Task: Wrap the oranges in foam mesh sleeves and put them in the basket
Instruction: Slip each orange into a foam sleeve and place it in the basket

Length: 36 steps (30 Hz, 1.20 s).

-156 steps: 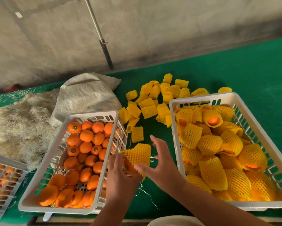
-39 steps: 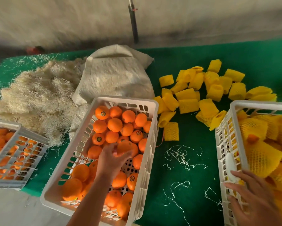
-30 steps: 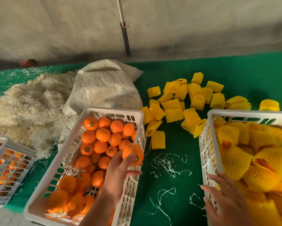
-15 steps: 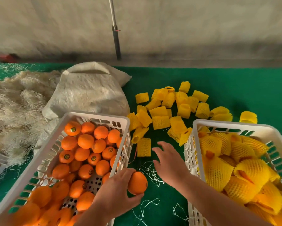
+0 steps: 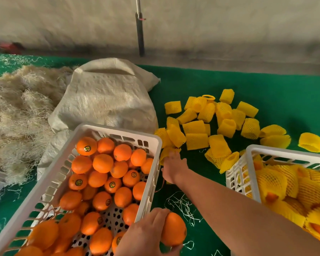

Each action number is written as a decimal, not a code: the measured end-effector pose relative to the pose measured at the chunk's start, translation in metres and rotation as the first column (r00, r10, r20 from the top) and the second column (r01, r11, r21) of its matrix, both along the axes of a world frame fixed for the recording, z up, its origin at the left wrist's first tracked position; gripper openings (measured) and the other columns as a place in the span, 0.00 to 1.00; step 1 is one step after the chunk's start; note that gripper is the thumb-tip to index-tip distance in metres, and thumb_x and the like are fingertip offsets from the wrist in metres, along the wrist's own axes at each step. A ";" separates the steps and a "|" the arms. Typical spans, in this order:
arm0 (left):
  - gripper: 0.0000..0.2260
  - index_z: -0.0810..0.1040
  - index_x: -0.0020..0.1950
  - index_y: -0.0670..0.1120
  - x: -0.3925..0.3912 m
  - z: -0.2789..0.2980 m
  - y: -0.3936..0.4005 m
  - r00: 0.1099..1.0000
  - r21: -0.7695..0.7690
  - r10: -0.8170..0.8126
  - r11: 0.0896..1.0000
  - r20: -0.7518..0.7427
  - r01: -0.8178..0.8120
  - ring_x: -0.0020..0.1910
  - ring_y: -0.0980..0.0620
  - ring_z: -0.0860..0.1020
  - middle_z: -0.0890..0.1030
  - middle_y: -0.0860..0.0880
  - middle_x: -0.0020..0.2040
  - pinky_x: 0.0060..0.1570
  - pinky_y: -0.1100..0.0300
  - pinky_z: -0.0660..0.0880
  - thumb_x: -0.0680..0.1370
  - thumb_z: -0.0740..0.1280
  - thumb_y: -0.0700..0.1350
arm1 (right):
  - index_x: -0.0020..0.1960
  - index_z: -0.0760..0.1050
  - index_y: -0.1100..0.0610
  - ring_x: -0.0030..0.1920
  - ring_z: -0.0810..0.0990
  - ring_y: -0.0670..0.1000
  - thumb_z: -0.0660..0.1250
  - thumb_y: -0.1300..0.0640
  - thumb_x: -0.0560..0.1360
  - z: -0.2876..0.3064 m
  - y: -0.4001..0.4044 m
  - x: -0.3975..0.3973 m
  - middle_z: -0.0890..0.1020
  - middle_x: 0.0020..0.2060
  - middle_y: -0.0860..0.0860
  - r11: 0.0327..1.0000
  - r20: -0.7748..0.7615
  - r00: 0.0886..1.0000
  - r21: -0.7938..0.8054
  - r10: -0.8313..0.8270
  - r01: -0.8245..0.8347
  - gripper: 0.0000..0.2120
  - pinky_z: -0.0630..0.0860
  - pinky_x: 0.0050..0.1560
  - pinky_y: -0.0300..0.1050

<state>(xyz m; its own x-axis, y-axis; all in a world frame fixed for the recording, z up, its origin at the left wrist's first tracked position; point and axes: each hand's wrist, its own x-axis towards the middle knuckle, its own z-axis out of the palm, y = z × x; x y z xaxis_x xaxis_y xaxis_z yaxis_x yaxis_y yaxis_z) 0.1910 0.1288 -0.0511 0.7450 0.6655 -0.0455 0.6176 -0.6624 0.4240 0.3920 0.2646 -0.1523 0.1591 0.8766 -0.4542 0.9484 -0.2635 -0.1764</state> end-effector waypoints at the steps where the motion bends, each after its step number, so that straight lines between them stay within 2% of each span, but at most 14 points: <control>1: 0.34 0.71 0.64 0.62 -0.001 0.000 0.000 1.000 -0.020 0.008 1.000 0.009 -0.007 0.40 0.70 0.75 0.79 0.68 0.53 0.27 0.81 0.48 0.67 0.59 0.81 | 0.75 0.68 0.56 0.81 0.52 0.64 0.64 0.55 0.82 -0.002 0.001 0.002 0.58 0.80 0.59 1.000 0.000 1.000 0.011 -0.001 0.001 0.22 0.57 0.75 0.74; 6: 0.35 0.72 0.64 0.62 0.001 -0.001 0.003 0.999 -0.096 0.044 0.994 0.017 -0.042 0.42 0.71 0.70 0.79 0.67 0.54 0.28 0.84 0.51 0.65 0.62 0.81 | 0.66 0.72 0.54 0.73 0.66 0.59 0.63 0.51 0.83 0.002 -0.012 0.009 0.69 0.72 0.55 0.990 0.003 1.000 0.142 -0.019 0.018 0.13 0.71 0.69 0.64; 9: 0.36 0.73 0.65 0.61 0.002 0.001 0.005 0.998 -0.141 0.069 0.988 0.005 -0.067 0.46 0.70 0.73 0.77 0.68 0.56 0.35 0.85 0.55 0.65 0.63 0.81 | 0.65 0.74 0.57 0.71 0.69 0.56 0.60 0.52 0.85 0.012 -0.042 0.015 0.71 0.70 0.55 0.962 -0.070 0.997 0.269 -0.023 0.041 0.13 0.75 0.65 0.57; 11: 0.38 0.69 0.71 0.63 -0.002 -0.006 0.005 0.996 -0.231 0.082 0.969 -0.020 -0.085 0.53 0.67 0.75 0.70 0.72 0.61 0.46 0.81 0.64 0.66 0.62 0.82 | 0.61 0.76 0.57 0.65 0.73 0.52 0.57 0.53 0.86 0.026 -0.071 0.017 0.74 0.64 0.53 0.924 -0.203 0.977 0.355 -0.069 0.139 0.12 0.76 0.60 0.50; 13: 0.40 0.62 0.74 0.66 -0.004 -0.013 0.004 0.996 -0.218 0.077 0.972 -0.046 -0.085 0.56 0.66 0.73 0.62 0.75 0.61 0.52 0.75 0.68 0.67 0.60 0.82 | 0.50 0.76 0.52 0.54 0.75 0.47 0.53 0.51 0.87 0.045 -0.106 0.015 0.76 0.54 0.48 0.898 -0.285 0.949 0.368 -0.138 0.241 0.15 0.72 0.50 0.41; 15: 0.39 0.59 0.74 0.67 -0.003 -0.013 0.002 0.995 -0.193 0.064 0.978 -0.077 -0.078 0.55 0.64 0.73 0.61 0.75 0.60 0.54 0.71 0.72 0.67 0.60 0.81 | 0.44 0.75 0.50 0.44 0.75 0.45 0.53 0.48 0.87 0.062 -0.144 0.011 0.75 0.44 0.44 0.872 -0.333 0.925 0.381 -0.180 0.307 0.18 0.67 0.42 0.38; 17: 0.38 0.59 0.73 0.67 -0.002 -0.011 -0.001 0.994 -0.165 0.076 0.982 -0.078 -0.088 0.53 0.63 0.75 0.63 0.73 0.60 0.52 0.69 0.73 0.67 0.61 0.81 | 0.44 0.77 0.48 0.40 0.77 0.44 0.57 0.46 0.86 0.079 -0.182 0.006 0.77 0.39 0.42 0.825 -0.416 0.883 0.404 -0.219 0.395 0.16 0.69 0.38 0.37; 21: 0.37 0.60 0.73 0.66 -0.002 -0.005 -0.009 0.991 -0.103 0.088 0.990 -0.100 -0.098 0.49 0.60 0.76 0.69 0.69 0.61 0.47 0.68 0.72 0.68 0.62 0.79 | 0.53 0.85 0.48 0.44 0.80 0.40 0.68 0.46 0.81 0.103 -0.241 -0.003 0.85 0.45 0.40 0.736 -0.472 0.814 0.407 -0.337 0.541 0.09 0.75 0.45 0.31; 25: 0.36 0.62 0.71 0.65 -0.001 0.004 -0.017 0.985 -0.059 0.050 0.996 -0.164 -0.060 0.49 0.60 0.75 0.73 0.65 0.63 0.46 0.68 0.70 0.68 0.63 0.78 | 0.50 0.87 0.51 0.42 0.82 0.41 0.70 0.49 0.77 0.126 -0.265 -0.003 0.85 0.42 0.41 0.663 -0.561 0.723 0.367 -0.402 0.653 0.09 0.79 0.43 0.35; 27: 0.35 0.62 0.71 0.65 -0.001 0.011 -0.023 0.984 -0.061 0.039 0.997 -0.176 -0.051 0.50 0.60 0.75 0.73 0.64 0.64 0.45 0.69 0.69 0.67 0.63 0.77 | 0.49 0.87 0.51 0.42 0.82 0.41 0.69 0.50 0.77 0.134 -0.272 0.001 0.86 0.43 0.42 0.666 -0.553 0.736 0.382 -0.390 0.640 0.09 0.78 0.42 0.32; 29: 0.36 0.62 0.71 0.65 -0.001 0.017 -0.035 0.986 -0.079 0.027 0.996 -0.164 -0.041 0.52 0.59 0.75 0.72 0.65 0.65 0.46 0.69 0.69 0.67 0.65 0.76 | 0.54 0.86 0.50 0.46 0.82 0.40 0.70 0.52 0.77 0.139 -0.278 0.006 0.87 0.49 0.42 0.693 -0.515 0.775 0.404 -0.366 0.596 0.10 0.74 0.42 0.26; 32: 0.38 0.52 0.68 0.75 -0.001 0.030 -0.064 0.992 -0.128 -0.039 0.992 -0.118 0.024 0.54 0.59 0.76 0.65 0.74 0.61 0.48 0.69 0.69 0.65 0.67 0.77 | 0.63 0.82 0.50 0.58 0.80 0.42 0.69 0.57 0.79 0.141 -0.289 0.013 0.83 0.59 0.43 0.742 -0.427 0.842 0.435 -0.329 0.510 0.14 0.67 0.47 0.21; 34: 0.42 0.45 0.69 0.78 0.005 0.043 -0.084 0.987 -0.145 -0.106 0.986 -0.123 0.088 0.52 0.59 0.75 0.63 0.75 0.58 0.49 0.68 0.69 0.64 0.68 0.77 | 0.68 0.78 0.50 0.63 0.76 0.43 0.69 0.59 0.79 0.140 -0.297 0.018 0.79 0.61 0.44 0.778 -0.364 0.891 0.462 -0.273 0.427 0.18 0.65 0.52 0.23; 36: 0.45 0.42 0.73 0.78 0.014 0.055 -0.100 0.973 -0.124 -0.180 0.979 -0.145 0.162 0.50 0.61 0.75 0.68 0.74 0.59 0.48 0.66 0.70 0.64 0.68 0.75 | 0.72 0.74 0.50 0.64 0.74 0.45 0.72 0.58 0.79 0.138 -0.304 0.019 0.75 0.64 0.45 0.824 -0.325 0.928 0.463 -0.183 0.326 0.22 0.69 0.57 0.29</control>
<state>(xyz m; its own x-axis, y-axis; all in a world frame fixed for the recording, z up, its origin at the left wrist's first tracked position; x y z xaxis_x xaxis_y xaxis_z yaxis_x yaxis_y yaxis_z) 0.2053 0.0284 0.0041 0.8255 0.5131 -0.2349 0.5629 -0.7183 0.4090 0.4109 -0.0397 -0.0145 0.3497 0.9366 -0.0199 0.7617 -0.2966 -0.5761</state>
